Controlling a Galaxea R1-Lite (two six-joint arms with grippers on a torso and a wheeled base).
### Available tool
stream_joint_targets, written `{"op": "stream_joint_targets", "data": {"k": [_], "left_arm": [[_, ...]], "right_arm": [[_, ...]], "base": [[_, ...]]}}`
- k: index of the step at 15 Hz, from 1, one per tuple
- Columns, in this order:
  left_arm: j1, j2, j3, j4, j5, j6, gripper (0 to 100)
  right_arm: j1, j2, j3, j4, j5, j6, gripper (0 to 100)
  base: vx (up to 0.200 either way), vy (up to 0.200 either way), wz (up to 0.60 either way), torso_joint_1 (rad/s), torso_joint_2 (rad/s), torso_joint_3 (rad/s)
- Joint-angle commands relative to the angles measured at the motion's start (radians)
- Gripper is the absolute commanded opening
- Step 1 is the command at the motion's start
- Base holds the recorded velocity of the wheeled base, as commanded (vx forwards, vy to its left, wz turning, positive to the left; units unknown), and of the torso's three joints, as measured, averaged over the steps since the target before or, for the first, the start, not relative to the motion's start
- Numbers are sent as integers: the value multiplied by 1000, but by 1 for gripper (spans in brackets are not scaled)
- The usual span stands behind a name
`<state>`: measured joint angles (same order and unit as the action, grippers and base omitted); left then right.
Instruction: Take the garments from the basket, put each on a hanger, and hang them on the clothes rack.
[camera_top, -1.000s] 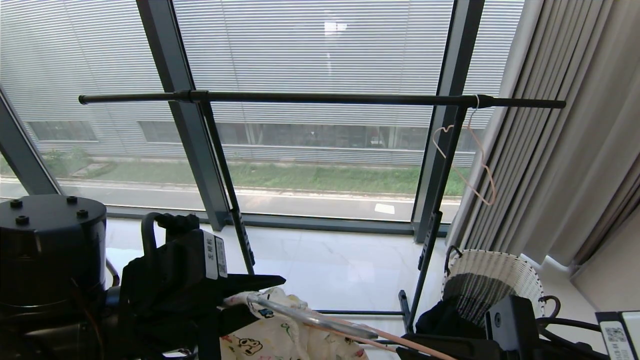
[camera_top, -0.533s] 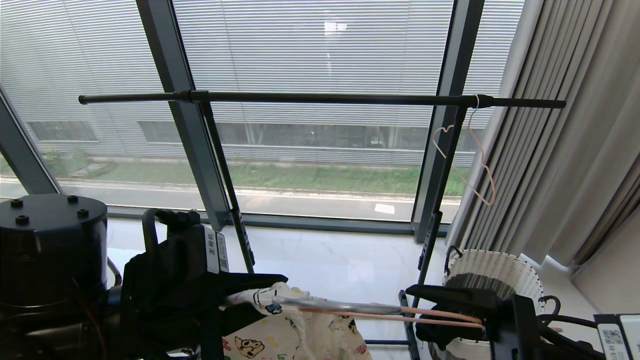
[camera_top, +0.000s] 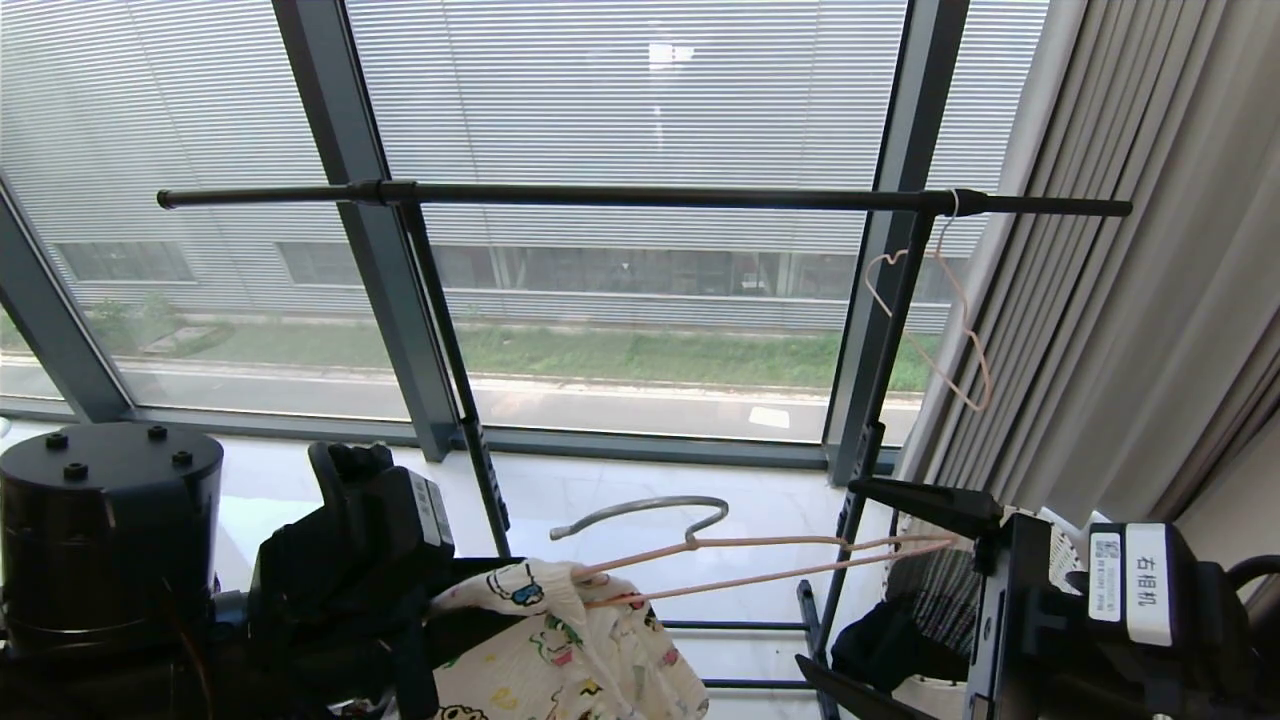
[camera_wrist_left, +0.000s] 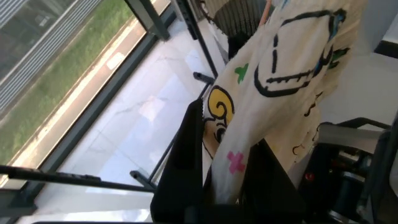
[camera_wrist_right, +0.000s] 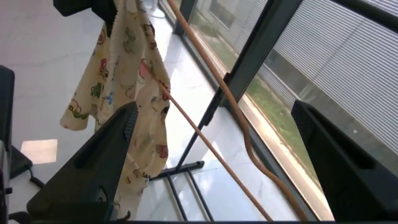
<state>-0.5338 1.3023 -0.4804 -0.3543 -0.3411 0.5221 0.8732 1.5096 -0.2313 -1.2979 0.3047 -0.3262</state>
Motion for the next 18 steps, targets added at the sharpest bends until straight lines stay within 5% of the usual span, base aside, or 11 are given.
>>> {"op": "stream_joint_targets", "data": {"k": [1,3,7,11,15,18], "left_arm": [[11,3,11,1,14,-4,0],[32,20,22,1,14,-44,0],[57,38,-49,1,73,-252,0],[120,32,-99,1,96,-284,0],[118,15,-167,1,93,-281,0],[118,-3,-165,1,91,-278,0]], "right_arm": [[-3,9,0,-1,1,-13,100],[-3,9,0,-1,5,-33,100],[-3,64,-5,-1,7,-36,100],[-2,190,-65,-1,8,9,100],[-3,440,-292,-1,-27,279,100],[-34,544,-430,-1,-190,398,100]], "base": [[0,0,0,0,0,0],[0,0,0,0,0,0],[0,0,0,0,0,0],[0,0,0,0,0,0],[0,0,0,0,0,0],[0,0,0,0,0,0]]}}
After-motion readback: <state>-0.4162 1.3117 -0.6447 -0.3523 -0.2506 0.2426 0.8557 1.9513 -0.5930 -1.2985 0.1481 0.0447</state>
